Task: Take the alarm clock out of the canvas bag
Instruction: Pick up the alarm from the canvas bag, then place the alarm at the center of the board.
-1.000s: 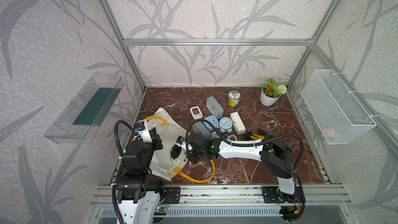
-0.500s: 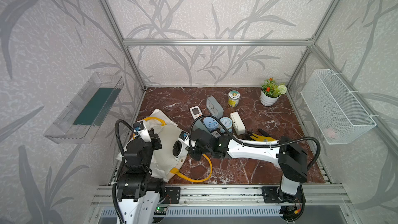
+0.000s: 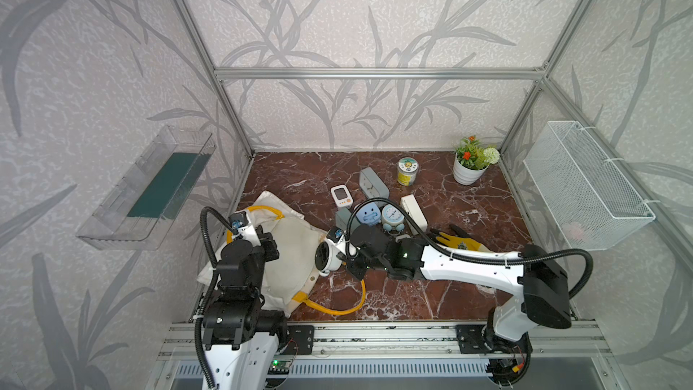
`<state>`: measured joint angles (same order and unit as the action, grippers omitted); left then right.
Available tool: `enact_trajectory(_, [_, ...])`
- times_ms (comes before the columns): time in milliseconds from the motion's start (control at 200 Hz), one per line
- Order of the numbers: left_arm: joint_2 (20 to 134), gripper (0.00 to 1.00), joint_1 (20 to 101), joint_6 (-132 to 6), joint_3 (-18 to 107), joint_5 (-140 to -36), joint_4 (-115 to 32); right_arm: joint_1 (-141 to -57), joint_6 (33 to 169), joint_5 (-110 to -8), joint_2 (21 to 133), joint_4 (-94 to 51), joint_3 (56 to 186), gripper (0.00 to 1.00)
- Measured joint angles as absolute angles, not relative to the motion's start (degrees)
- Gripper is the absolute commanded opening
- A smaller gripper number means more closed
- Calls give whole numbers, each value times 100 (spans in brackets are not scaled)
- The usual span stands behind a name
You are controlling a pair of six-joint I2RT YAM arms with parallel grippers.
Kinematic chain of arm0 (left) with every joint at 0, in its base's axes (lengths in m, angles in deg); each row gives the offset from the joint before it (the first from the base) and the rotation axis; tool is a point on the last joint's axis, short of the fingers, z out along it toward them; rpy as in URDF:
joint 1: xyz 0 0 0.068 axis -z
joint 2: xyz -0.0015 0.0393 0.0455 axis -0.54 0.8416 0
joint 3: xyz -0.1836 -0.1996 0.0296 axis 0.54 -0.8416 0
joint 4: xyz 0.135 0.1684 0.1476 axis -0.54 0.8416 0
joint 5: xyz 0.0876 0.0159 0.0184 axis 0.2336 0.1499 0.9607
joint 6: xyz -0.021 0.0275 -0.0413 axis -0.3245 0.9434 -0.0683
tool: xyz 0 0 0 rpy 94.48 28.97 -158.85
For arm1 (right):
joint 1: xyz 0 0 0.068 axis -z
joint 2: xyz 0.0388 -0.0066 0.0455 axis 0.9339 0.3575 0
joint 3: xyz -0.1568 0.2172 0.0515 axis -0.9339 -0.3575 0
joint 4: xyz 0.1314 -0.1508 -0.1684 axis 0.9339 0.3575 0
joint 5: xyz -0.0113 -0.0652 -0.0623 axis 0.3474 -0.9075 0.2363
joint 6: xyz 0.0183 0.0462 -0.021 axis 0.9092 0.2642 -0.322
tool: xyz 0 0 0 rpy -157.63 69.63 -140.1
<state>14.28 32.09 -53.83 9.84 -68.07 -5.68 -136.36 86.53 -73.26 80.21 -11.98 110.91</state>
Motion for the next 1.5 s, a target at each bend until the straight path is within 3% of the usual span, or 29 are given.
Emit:
enact_trajectory(655, [1430, 0, 3206, -5389, 984, -6807, -563, -13295, 9381, -8279, 5814, -621, 8646, 0])
enact_trajectory(1500, [1430, 0, 3209, -5409, 984, -6881, -592, -13118, 10837, -8616, 5534, -791, 7583, 0])
